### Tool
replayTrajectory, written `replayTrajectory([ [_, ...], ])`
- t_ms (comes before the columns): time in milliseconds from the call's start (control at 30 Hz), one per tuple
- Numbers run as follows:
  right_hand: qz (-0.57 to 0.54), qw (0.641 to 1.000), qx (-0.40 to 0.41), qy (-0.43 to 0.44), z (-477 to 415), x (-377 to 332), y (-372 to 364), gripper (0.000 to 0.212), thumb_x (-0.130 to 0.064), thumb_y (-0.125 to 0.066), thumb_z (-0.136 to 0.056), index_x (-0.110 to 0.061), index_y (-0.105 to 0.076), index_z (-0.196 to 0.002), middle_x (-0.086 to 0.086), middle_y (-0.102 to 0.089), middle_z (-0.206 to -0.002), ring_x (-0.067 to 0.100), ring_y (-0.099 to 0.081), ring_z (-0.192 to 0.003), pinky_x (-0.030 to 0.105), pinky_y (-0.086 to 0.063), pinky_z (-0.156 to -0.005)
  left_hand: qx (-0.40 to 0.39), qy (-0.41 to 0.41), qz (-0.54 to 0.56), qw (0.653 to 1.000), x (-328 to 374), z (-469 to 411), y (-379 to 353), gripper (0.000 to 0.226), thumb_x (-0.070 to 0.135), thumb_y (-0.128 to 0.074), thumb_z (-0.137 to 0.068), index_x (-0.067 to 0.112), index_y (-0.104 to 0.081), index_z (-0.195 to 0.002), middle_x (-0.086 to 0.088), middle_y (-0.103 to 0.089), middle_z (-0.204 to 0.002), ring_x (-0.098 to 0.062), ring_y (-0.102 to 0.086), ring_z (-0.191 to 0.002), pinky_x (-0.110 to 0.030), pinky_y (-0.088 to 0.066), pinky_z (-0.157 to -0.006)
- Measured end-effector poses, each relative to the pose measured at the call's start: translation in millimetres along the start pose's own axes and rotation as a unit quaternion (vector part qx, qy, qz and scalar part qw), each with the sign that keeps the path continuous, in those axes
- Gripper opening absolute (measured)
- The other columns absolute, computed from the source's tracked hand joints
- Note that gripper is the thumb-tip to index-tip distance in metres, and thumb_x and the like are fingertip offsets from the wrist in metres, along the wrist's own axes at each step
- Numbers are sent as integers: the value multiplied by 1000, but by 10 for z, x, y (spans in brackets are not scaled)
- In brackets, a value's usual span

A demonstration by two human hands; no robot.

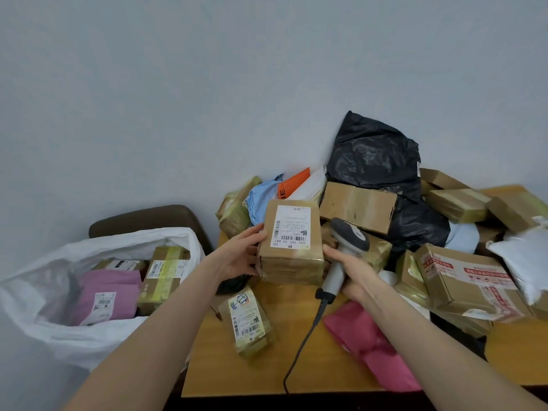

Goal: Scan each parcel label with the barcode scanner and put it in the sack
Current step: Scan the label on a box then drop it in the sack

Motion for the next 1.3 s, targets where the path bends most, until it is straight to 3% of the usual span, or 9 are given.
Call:
replayTrajectory([
  [133, -10, 1000, 9, 7, 19, -17, -50, 67, -13, -83, -53, 0, -65, -116, 19, -71, -108, 36, -67, -104, 53, -53, -89, -27, 13, -6, 1000, -27, -6, 60, 77, 30, -81, -69, 41, -44, -135, -17, -58, -129, -39, -56, -117, -60, -50, -88],
  [200, -2, 1000, 13, 12, 10, -19, -60, 72, -15, -85, -50, 0, -65, -117, 20, -70, -112, 37, -66, -107, 54, -53, -89, -2, 10, -12, 1000, -39, 15, 40, 76, 27, -78, -69, 24, -44, -137, -17, -61, -123, -35, -60, -111, -51, -54, -81],
  [267, 11, 1000, 12, 23, 6, -27, -72, 64, -16, -85, -53, -1, -66, -113, 20, -69, -113, 37, -66, -105, 55, -53, -90, 19, 20, -9, 1000, -63, 28, 24, 70, 25, -76, -69, 7, -50, -131, -16, -64, -114, -31, -62, -103, -44, -54, -76],
  [333, 29, 999, 3, 43, 1, -44, -80, 38, -12, -82, -67, -6, -68, -102, 20, -69, -112, 35, -66, -98, 52, -54, -89, 20, 40, -4, 999, -104, 27, 10, 54, 23, -74, -73, 5, -56, -120, -14, -66, -110, -29, -62, -101, -43, -54, -76],
  [433, 58, 996, 13, 69, 46, -36, -104, 17, -12, -75, -82, -14, -66, -96, 12, -71, -101, 26, -66, -84, 38, -55, -70, 35, 27, 1, 999, -152, -6, 16, 35, 15, -71, -82, 8, -61, -114, -12, -65, -114, -29, -61, -103, -44, -54, -77],
  [533, 104, 988, 65, 98, 212, 41, -126, 19, -17, -75, -84, -12, -65, -98, 5, -70, -83, 17, -63, -68, 33, -54, -68, 69, -32, 25, 997, -164, -51, 37, 43, 5, -69, -82, 7, -56, -123, -12, -65, -118, -28, -61, -110, -41, -54, -79],
  [667, 208, 973, 53, 86, 566, 249, -134, 16, -19, -74, -84, -6, -64, -87, 4, -60, -54, 13, -52, -45, 27, -45, -49, 113, -98, 50, 987, -228, -40, 119, 53, 0, -68, -82, 12, -49, -130, -9, -63, -120, -23, -60, -107, -34, -53, -70],
  [833, 253, 964, 26, 81, 862, 487, -260, 17, -15, -73, -84, -2, -65, -78, 10, -57, -52, 14, -48, -38, 27, -40, -45, 138, -125, 38, 982, -356, -78, 261, 63, 1, -70, -81, 15, -46, -137, -4, -63, -118, -18, -61, -103, -29, -52, -70],
  [1300, 294, 954, 14, 62, 1028, 593, -371, 24, -15, -73, -82, -6, -62, -63, 6, -56, -48, 15, -44, -36, 28, -38, -47, 162, -142, 26, 976, -556, -147, 487, 69, 4, -74, -78, 18, -43, -138, -3, -59, -124, -20, -58, -109, -38, -53, -87],
])
Point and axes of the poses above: each hand's wrist, its own z-axis away from the middle knuckle, its own y-axis out of the back of the hand, x = y × z, the point moved 1 cm from there along -z, towards the middle knuckle
